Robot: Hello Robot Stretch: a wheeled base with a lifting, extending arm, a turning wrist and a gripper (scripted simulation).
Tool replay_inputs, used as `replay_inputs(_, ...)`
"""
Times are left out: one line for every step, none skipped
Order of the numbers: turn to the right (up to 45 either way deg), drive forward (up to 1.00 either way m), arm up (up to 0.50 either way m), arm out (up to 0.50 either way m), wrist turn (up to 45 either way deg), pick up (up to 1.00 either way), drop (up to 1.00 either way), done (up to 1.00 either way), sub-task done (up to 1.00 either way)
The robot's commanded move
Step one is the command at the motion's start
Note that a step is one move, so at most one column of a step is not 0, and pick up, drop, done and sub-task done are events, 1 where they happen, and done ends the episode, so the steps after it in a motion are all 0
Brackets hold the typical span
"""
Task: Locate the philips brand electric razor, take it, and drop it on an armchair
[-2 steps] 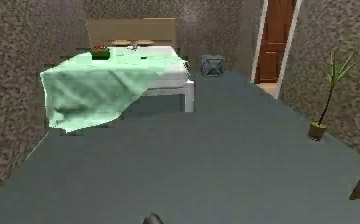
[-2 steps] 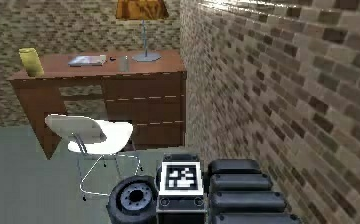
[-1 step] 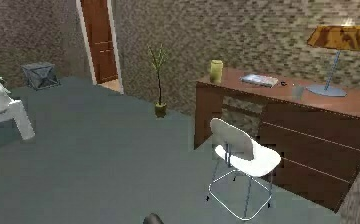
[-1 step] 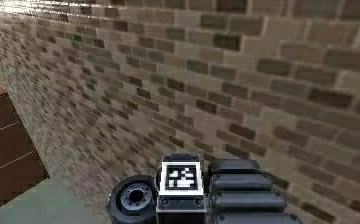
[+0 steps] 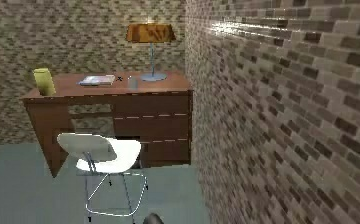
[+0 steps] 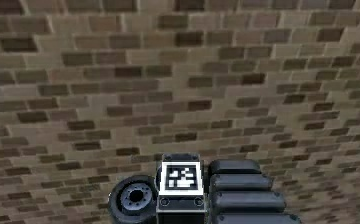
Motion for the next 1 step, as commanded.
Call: replay_inputs(45.0,0.0,0.0,0.0,0.0,0.0,0.0,0.0,0.0)
